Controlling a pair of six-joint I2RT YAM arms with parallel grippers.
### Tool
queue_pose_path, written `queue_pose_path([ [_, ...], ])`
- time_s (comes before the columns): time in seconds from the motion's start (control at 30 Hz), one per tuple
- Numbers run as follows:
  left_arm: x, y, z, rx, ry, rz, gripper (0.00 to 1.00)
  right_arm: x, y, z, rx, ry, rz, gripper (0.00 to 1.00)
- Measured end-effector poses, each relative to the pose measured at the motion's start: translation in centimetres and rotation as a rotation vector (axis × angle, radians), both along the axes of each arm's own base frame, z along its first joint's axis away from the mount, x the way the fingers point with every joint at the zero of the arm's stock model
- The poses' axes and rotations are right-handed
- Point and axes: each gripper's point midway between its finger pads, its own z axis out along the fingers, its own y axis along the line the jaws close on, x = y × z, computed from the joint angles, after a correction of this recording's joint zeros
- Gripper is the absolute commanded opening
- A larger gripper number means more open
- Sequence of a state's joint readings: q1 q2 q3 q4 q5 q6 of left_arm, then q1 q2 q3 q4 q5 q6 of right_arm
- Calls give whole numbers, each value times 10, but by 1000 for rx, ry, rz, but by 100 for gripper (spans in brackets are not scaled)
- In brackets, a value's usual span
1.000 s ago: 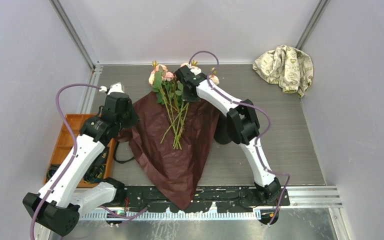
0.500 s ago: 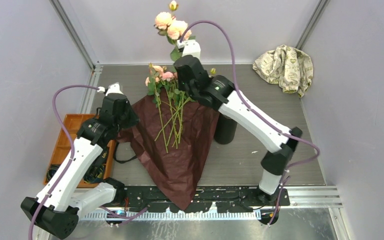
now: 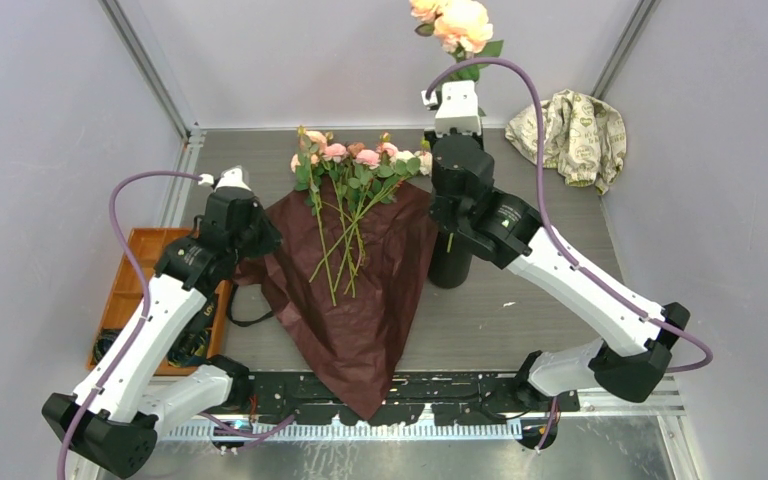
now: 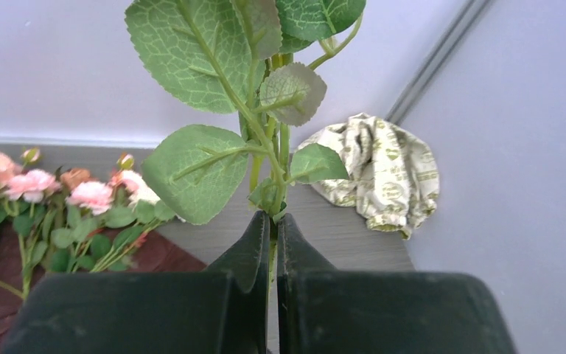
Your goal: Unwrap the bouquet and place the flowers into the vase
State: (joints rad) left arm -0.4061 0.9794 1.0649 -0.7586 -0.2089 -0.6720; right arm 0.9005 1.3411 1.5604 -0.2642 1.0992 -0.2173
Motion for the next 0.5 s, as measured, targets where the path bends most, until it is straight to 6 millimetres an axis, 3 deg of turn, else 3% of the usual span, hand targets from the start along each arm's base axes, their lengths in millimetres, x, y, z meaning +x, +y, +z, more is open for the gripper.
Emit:
queue_pose_path([
  [0.33,-1,-8,1,-13,-1,-29,4,-2,-20,39,-26,-105,-87,1],
  [0.5,0,-12,-1,-15,-1,-39,4,5,-34,31,-37,-119,-126,1],
])
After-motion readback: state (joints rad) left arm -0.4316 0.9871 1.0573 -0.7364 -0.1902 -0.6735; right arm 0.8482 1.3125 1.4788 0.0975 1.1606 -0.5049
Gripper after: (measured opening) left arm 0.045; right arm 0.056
